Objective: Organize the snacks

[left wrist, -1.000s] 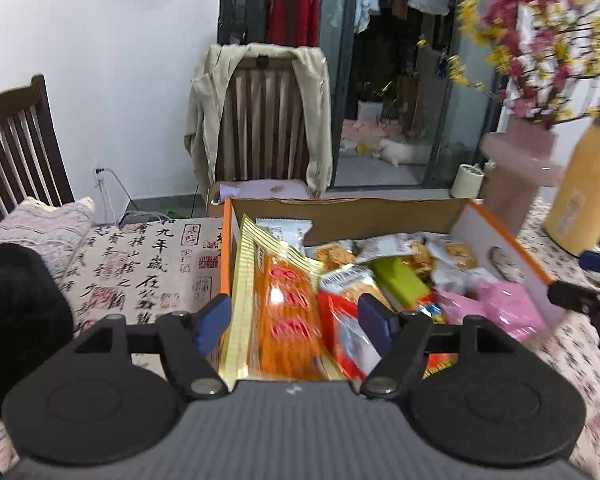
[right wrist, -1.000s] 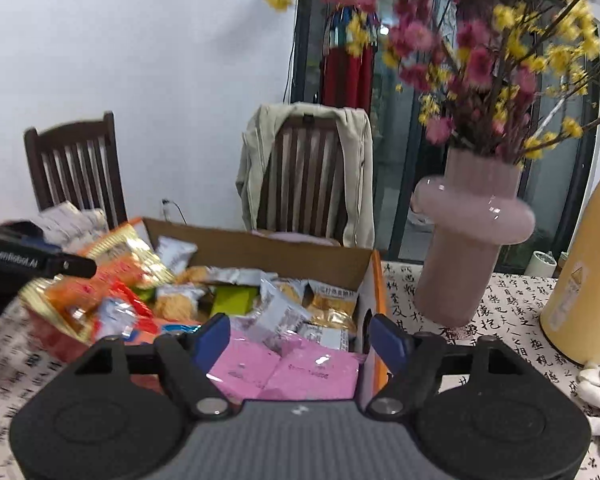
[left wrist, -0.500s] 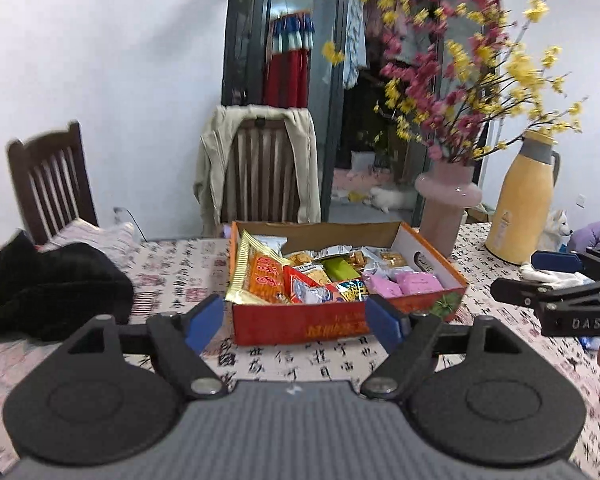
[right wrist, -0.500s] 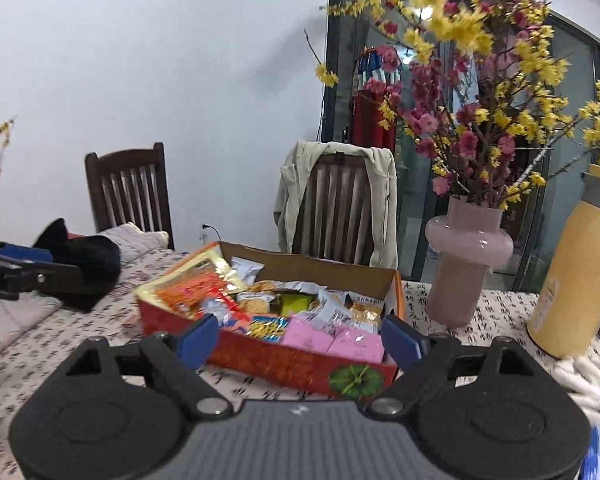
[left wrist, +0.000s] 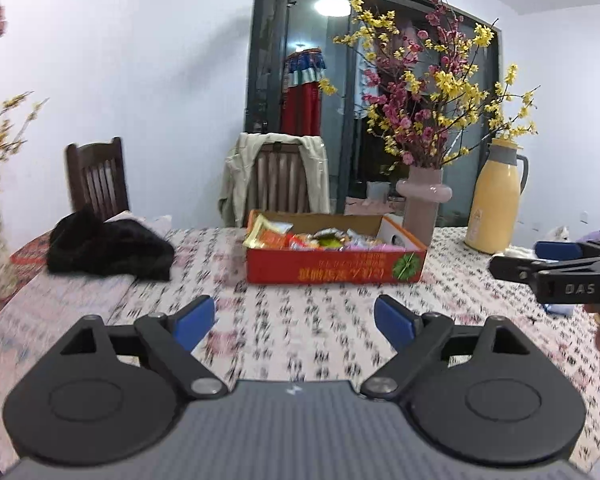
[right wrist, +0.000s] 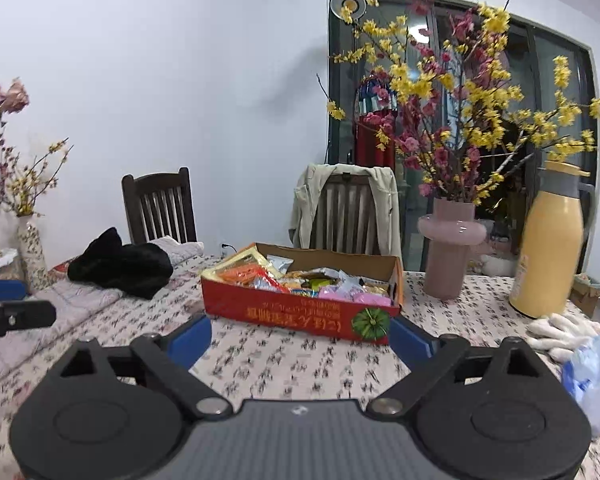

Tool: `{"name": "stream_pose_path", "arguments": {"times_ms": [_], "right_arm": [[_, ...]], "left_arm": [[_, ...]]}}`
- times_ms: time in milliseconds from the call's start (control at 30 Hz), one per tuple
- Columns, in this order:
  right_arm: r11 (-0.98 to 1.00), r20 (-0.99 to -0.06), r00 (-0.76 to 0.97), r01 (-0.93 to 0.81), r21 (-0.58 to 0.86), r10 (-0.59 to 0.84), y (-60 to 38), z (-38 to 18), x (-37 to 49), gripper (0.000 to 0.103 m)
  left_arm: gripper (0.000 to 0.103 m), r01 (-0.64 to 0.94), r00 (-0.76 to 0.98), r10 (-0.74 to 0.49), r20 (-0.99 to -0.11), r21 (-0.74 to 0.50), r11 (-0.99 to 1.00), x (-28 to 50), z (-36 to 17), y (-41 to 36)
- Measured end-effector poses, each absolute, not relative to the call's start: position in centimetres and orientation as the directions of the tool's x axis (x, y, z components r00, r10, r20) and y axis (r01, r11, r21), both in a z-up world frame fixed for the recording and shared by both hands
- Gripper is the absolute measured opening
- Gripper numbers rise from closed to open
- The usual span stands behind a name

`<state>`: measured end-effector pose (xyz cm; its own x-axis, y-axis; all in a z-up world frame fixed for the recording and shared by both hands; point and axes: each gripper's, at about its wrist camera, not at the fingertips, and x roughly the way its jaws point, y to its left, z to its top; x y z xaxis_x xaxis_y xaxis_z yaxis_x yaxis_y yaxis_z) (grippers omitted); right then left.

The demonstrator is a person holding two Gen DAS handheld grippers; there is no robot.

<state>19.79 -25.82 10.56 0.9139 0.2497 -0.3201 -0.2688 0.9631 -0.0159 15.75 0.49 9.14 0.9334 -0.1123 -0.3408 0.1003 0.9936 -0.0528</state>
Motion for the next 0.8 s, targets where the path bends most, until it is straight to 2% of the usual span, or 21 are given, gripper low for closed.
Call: {"name": "stream_pose_path", "arguments": {"times_ms": [200, 300, 433, 633, 800], "right_arm": [[0.963, -0.329, 0.913, -0.267, -0.033, 0.242, -26.1, 8.4, 13.6, 0.096], [0.964, -0.339, 0.91, -0.264, -0.031, 0.238, -26.1, 7.2, 11.0, 0.096], [0.967, -0.343, 0.909, -0.255, -0.006, 0.237, -25.8, 5.7, 7.9, 0.097], [0.969, -0.276, 0.932, -0.248, -0.014, 0.234, -24.7, 4.3, 2.3, 0.097], [0.965, -0.295, 0.924, -0.26, -0.017, 0.244, -23.4, 3.2, -1.1, 0.097]], "left_arm": [[0.09, 0.048, 0.937, -0.064, -0.343, -0.055, 0.997, 10.9, 7.4, 0.0], [0.099, 0.006, 0.942, -0.026, -0.334, -0.06, 0.998, 8.9, 6.7, -0.2], [0.099, -0.012, 0.943, 0.002, -0.334, -0.028, 1.0, 6.1, 5.1, -1.4], [0.1, 0.048, 0.943, -0.038, -0.331, 0.02, 0.999, 2.5, 3.6, -2.9], [0.103, 0.069, 0.943, -0.043, -0.331, 0.067, 0.995, -0.5, 2.4, -3.7]]}}
